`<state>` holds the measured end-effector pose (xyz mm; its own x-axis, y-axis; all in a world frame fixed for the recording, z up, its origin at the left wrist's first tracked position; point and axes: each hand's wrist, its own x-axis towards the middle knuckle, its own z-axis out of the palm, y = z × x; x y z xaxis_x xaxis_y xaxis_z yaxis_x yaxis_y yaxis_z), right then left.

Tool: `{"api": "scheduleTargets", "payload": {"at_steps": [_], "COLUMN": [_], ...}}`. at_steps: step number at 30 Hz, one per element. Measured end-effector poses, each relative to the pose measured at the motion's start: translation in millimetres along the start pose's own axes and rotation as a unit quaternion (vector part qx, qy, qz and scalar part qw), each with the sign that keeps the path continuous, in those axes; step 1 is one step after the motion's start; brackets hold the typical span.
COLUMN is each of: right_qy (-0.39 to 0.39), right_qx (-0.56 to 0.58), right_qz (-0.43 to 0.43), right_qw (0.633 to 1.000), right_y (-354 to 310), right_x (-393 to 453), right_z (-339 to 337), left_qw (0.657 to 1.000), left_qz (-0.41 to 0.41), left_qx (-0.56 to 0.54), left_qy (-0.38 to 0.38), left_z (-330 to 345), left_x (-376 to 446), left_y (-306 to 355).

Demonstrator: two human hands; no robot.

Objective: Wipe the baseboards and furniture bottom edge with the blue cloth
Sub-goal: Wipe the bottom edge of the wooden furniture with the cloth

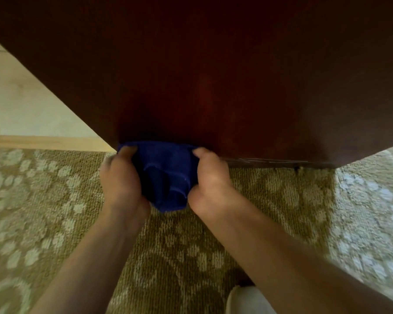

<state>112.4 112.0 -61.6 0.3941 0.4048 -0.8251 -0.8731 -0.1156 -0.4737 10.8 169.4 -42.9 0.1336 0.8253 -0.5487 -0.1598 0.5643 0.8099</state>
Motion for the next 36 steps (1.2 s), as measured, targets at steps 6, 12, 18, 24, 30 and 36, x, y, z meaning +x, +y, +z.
{"api": "scheduleTargets", "payload": {"at_steps": [6,12,18,24,30,36], "right_qy": [0.052,0.062,0.114,0.100,-0.070,0.023], "right_qx": [-0.048,0.002,0.066,0.004,-0.128,-0.034], "right_qz": [0.025,0.018,-0.006,-0.046,-0.009,0.022], "right_qw": [0.997,0.998,0.991,0.994,0.989,0.999], "right_y": [5.5,-5.5,-17.9,-29.6,-5.2,-13.1], "right_x": [16.5,16.7,49.9,18.3,2.9,28.6], "right_z": [-23.7,-43.9,-109.6,-87.5,-65.4,-84.6], "left_qw": [0.992,0.986,0.943,0.965,0.985,0.972], "left_qz": [-0.115,-0.148,-0.190,-0.179,-0.091,-0.142], "left_qx": [0.054,0.057,0.218,0.188,0.118,0.185], "left_qy": [0.005,-0.054,-0.162,-0.048,0.088,0.017], "left_z": [9.3,17.1,45.6,36.1,18.7,27.9], "left_x": [-3.1,-4.3,-33.7,-16.5,-0.7,-8.1], "left_y": [-25.9,-31.3,-62.8,-69.0,-69.1,-65.8]}}
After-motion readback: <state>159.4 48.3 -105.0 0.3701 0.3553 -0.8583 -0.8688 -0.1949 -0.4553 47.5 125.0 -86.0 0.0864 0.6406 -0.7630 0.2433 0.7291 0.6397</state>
